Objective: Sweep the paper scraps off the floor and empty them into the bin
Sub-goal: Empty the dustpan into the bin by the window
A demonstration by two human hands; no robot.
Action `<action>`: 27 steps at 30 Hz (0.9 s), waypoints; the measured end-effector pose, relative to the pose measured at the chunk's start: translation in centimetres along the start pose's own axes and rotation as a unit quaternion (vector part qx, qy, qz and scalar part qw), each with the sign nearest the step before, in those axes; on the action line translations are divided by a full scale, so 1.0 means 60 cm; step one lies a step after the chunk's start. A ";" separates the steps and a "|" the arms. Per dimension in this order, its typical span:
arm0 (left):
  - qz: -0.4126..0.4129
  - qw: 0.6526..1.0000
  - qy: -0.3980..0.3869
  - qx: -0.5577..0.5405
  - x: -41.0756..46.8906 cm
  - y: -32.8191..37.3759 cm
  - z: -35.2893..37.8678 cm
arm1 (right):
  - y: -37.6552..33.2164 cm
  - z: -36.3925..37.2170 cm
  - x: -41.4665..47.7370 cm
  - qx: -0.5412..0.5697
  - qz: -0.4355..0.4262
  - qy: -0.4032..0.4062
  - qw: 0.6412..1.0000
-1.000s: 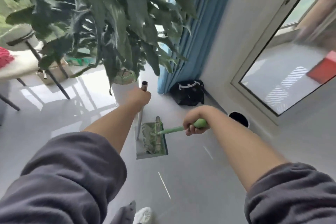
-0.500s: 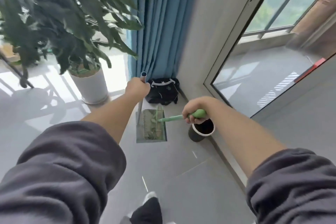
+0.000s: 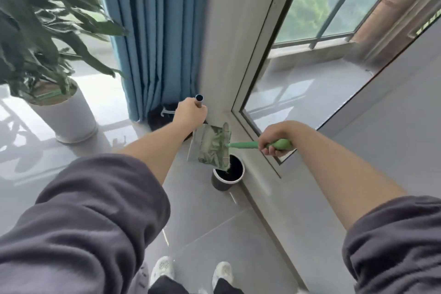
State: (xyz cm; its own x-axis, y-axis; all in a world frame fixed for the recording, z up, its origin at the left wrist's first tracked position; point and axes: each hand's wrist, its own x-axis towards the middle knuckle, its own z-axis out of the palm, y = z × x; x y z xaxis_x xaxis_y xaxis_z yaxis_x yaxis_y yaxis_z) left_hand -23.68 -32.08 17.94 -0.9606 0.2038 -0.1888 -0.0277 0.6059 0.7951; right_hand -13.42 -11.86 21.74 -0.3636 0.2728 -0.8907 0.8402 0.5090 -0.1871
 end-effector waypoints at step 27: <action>0.216 0.919 -0.155 0.291 -0.090 -0.067 0.321 | 0.236 -0.096 0.158 0.051 -0.004 -0.039 0.998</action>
State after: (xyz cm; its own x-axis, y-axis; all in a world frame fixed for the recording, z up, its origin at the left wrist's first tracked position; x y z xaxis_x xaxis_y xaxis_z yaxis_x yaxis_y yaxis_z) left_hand -13.07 -20.83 4.67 -0.7200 0.6765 -0.1546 0.5769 0.7073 0.4085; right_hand -7.30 2.63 13.02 -0.3411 0.2029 -0.9179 0.8755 0.4240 -0.2316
